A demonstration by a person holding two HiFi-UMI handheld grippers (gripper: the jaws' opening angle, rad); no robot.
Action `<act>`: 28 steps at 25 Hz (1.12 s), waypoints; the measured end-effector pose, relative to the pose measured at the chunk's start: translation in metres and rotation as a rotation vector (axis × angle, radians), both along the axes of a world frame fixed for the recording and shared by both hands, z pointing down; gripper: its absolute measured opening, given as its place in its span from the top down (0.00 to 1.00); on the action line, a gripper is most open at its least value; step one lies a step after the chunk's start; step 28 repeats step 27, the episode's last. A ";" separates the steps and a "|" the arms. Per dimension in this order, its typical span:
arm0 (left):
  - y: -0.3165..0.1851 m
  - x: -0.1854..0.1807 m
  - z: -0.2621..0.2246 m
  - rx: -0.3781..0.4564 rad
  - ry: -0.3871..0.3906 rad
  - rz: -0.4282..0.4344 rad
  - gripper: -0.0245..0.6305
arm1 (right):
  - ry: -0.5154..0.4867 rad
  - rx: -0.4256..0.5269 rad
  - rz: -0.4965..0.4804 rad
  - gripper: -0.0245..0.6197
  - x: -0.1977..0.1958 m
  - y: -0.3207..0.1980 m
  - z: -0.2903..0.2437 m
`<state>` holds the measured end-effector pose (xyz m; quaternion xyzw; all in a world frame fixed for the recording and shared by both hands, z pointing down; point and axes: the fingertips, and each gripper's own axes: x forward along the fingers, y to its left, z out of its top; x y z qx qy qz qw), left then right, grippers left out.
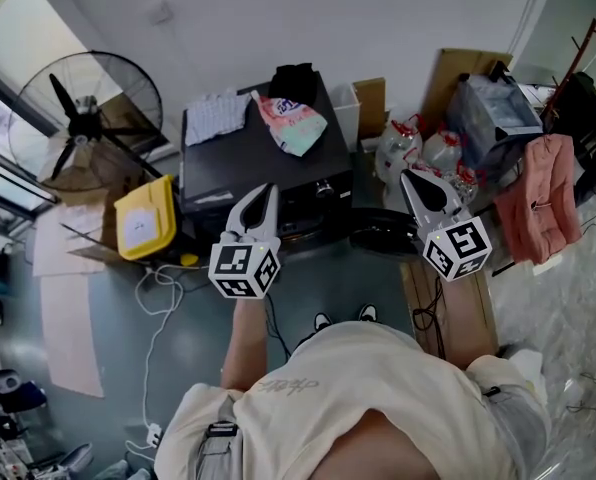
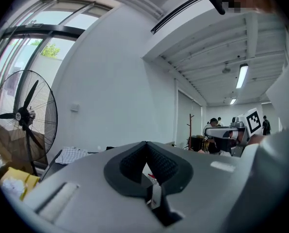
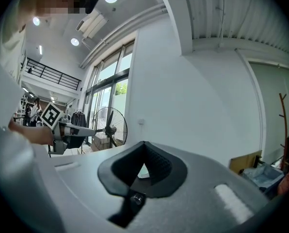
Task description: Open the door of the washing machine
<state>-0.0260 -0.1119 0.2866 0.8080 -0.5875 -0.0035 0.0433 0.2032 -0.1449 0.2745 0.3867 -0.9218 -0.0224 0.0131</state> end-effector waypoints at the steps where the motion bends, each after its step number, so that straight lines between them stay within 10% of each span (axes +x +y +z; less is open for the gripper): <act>1: 0.001 0.000 0.001 -0.003 -0.006 -0.004 0.94 | 0.003 0.003 0.001 0.96 0.000 0.001 0.000; 12: 0.011 0.000 0.006 0.001 -0.092 -0.012 0.94 | -0.005 -0.009 -0.002 0.96 -0.003 0.008 0.008; 28: 0.012 0.005 0.016 -0.025 0.052 0.039 0.94 | 0.056 0.052 0.022 0.96 -0.004 0.020 0.006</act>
